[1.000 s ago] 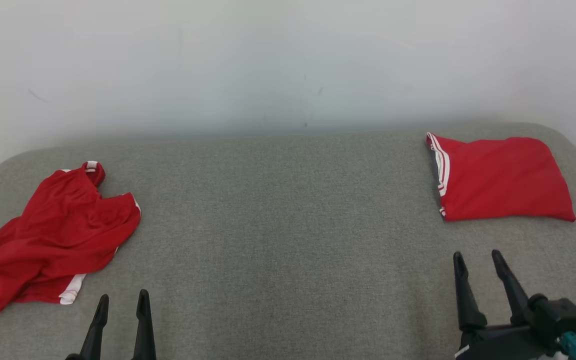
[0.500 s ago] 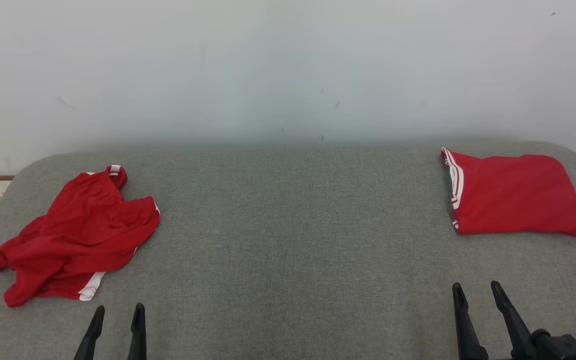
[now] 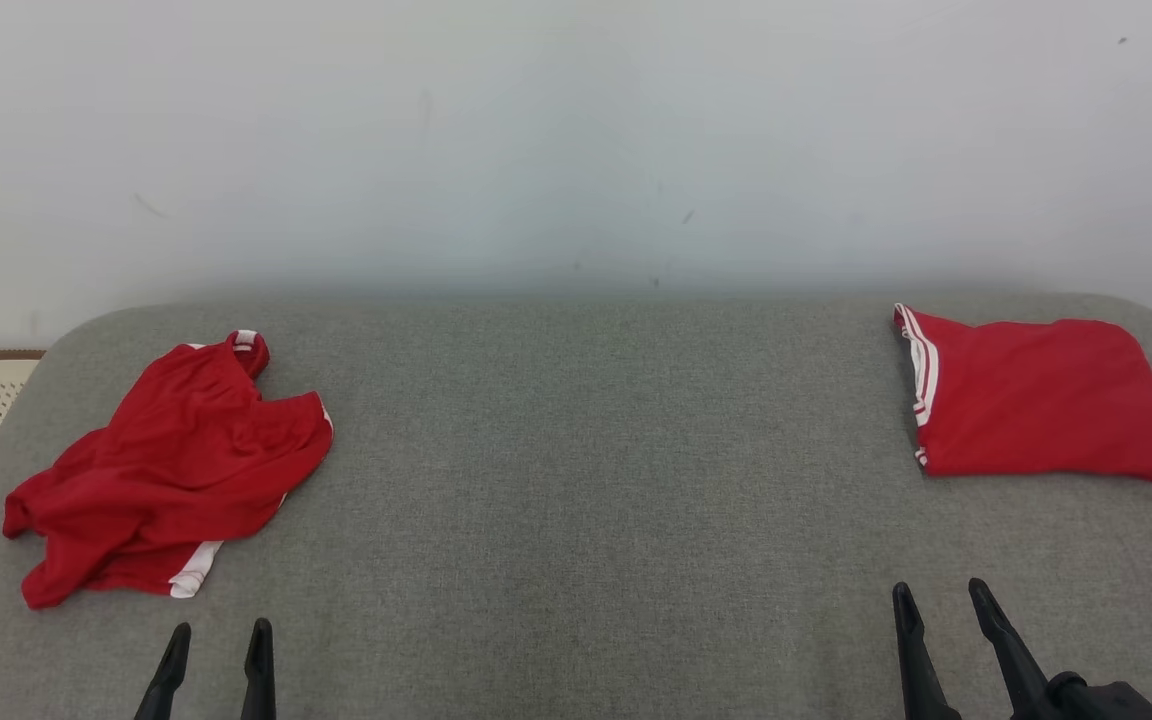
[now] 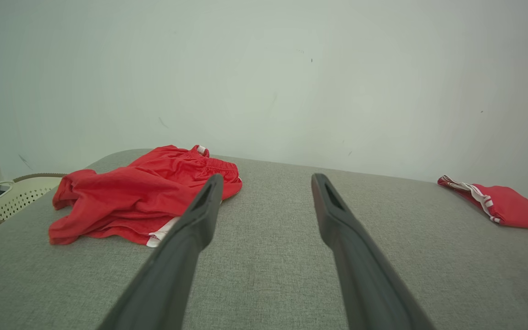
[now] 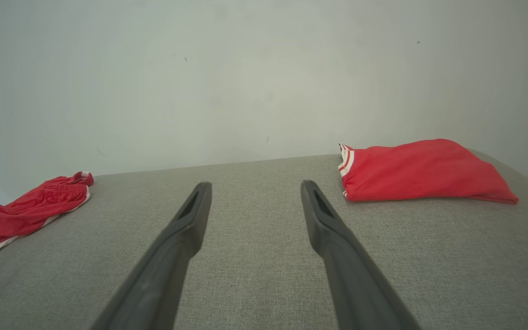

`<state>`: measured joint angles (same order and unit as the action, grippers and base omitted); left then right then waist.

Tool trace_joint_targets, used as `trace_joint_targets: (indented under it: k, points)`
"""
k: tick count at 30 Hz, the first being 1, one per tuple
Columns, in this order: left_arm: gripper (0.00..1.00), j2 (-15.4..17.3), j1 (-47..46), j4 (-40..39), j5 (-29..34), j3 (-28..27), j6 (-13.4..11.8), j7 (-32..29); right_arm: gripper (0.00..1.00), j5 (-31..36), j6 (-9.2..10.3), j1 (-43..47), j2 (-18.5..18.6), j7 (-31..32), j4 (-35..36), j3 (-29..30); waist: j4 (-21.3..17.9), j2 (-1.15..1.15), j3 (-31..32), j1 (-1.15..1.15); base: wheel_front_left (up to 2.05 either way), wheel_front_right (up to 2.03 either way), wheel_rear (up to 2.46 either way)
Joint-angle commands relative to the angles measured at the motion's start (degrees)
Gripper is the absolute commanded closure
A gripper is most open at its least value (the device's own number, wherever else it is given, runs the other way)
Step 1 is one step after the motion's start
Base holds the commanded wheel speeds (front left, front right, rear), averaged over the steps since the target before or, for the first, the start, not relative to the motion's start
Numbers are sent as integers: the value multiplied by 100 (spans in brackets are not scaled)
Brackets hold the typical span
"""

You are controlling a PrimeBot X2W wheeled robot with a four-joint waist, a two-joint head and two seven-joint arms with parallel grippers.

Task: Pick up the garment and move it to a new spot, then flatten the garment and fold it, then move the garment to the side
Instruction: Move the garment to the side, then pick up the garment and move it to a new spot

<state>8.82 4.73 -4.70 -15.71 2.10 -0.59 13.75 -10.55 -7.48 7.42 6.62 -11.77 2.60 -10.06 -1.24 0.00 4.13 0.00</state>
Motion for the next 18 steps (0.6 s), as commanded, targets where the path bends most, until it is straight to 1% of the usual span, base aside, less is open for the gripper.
trace_joint_targets:
  k: [1,18]
  points:
    - [0,24,99,-3,-50,-26,-10,31,0,27,-4,35,-15,3,-16,8,-7,0,1,0,0,0,0]
    - [0,48,66,81,-99,38,-113,-65,0,65,-4,81,-85,74,-25,117,-12,0,-23,0,0,0,0]
